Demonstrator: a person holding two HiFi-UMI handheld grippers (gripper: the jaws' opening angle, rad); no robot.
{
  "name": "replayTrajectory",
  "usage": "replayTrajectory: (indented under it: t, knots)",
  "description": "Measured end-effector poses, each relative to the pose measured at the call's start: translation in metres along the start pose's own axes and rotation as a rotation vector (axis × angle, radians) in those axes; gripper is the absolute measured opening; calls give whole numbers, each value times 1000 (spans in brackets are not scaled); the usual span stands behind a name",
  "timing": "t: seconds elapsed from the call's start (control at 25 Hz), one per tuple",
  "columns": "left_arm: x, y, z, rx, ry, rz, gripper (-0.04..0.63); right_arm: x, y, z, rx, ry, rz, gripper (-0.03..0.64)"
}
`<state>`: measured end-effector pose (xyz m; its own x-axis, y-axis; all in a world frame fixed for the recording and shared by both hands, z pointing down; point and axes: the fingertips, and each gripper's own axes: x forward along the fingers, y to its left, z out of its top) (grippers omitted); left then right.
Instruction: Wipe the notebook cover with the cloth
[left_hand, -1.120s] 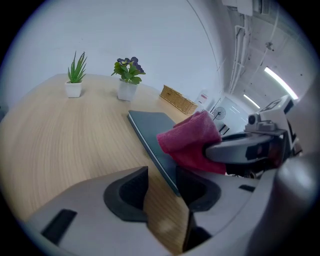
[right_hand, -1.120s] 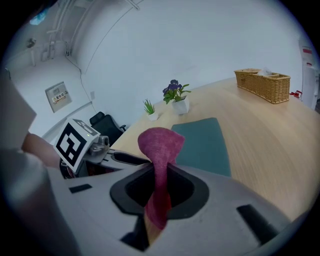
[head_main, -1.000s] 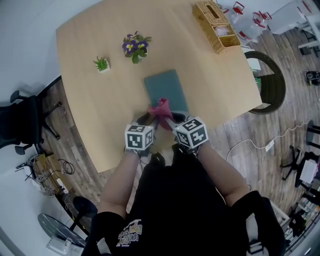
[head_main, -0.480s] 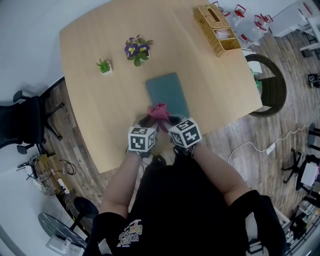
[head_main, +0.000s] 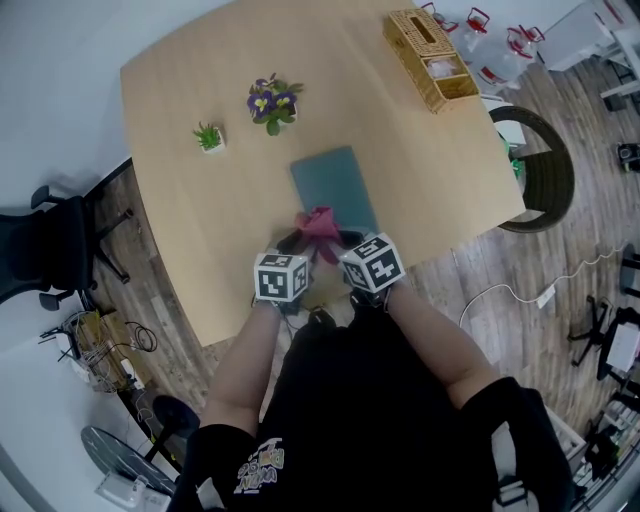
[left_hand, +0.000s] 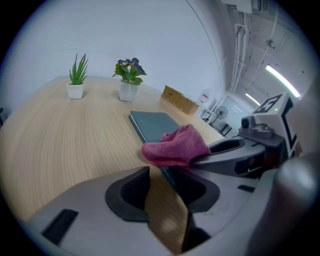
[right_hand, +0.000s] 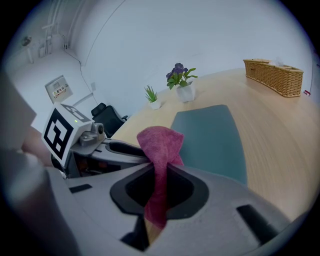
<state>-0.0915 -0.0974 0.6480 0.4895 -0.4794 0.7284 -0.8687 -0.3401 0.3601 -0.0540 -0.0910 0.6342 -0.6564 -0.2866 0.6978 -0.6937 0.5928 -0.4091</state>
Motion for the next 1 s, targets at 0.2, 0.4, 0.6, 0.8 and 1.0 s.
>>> replayTrajectory:
  t: [0.2, 0.4, 0.6, 0.8, 1.0]
  knots:
    - [1, 1, 0, -3, 0, 0, 150, -6, -10, 0, 6, -13, -21, 57]
    - [-1, 0, 0, -2, -1, 1, 149, -19, -34, 0, 57, -44, -70, 58]
    - [-1, 2, 0, -4, 2, 0, 149, -34, -70, -1, 115, -62, -130, 58]
    - [-1, 1, 0, -9, 2, 0, 146, -50, -91, -6, 129, -67, -175, 60]
    - [-2, 2, 0, -13, 5, 2, 137, -61, -106, -10, 139, -65, -210, 59]
